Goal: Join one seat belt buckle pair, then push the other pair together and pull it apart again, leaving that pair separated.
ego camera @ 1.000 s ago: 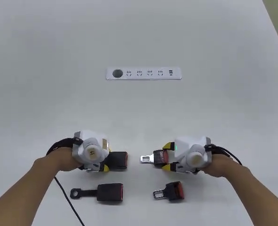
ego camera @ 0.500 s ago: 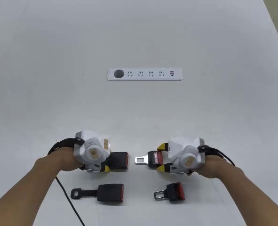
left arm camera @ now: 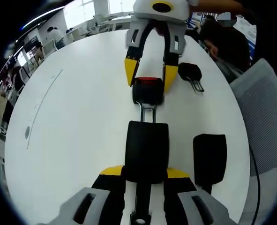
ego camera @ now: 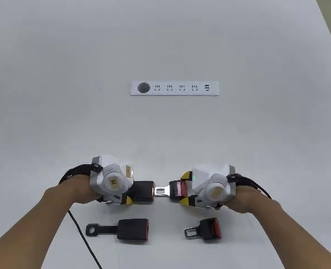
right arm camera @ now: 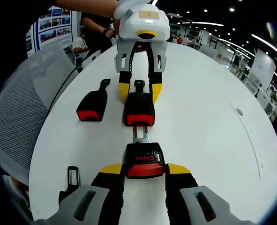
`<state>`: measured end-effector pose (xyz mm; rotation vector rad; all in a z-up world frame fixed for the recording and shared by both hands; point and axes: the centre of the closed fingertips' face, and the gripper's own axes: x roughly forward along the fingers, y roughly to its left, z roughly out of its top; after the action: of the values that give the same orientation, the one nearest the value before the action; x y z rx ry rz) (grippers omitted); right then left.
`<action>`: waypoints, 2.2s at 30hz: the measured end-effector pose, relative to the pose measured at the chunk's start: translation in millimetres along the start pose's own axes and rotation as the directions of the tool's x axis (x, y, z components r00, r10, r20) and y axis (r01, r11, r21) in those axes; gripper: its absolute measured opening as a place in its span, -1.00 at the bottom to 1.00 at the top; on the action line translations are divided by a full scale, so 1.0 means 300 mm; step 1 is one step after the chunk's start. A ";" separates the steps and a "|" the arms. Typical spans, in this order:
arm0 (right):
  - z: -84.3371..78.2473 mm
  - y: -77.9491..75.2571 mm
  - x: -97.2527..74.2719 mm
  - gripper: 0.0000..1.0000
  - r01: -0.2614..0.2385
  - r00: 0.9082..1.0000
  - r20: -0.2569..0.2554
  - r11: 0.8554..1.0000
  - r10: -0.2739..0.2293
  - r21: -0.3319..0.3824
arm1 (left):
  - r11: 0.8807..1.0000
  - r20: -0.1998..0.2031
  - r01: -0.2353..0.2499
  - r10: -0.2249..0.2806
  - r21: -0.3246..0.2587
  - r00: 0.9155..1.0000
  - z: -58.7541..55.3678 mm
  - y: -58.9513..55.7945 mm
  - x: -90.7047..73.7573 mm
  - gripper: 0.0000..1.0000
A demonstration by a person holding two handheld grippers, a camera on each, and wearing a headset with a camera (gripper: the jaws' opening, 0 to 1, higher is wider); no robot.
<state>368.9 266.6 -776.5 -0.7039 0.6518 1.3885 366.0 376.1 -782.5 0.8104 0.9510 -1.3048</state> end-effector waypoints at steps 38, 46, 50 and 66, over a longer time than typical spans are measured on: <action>0.034 0.003 0.030 -0.43 0.012 1.000 0.022 0.998 -0.014 0.058 | 1.000 0.021 -0.009 0.010 -0.016 1.000 0.002 0.003 0.002 -0.38; 0.043 0.011 0.041 -0.46 -0.006 1.000 0.027 0.997 0.004 0.071 | 1.000 0.023 -0.007 0.007 -0.004 1.000 0.014 -0.006 -0.007 -0.40; 0.069 0.015 0.056 -0.47 -0.012 0.999 0.034 0.997 0.009 0.077 | 1.000 0.026 -0.006 0.006 -0.003 1.000 0.015 -0.007 -0.006 -0.40; 0.090 0.016 0.052 -0.47 -0.008 1.000 0.024 0.998 0.006 0.069 | 1.000 0.026 -0.011 0.012 -0.012 1.000 0.011 0.002 0.003 -0.41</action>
<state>365.4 297.6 -771.4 -0.6292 0.6810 1.3724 366.8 372.9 -782.0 0.7869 0.9317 -1.2954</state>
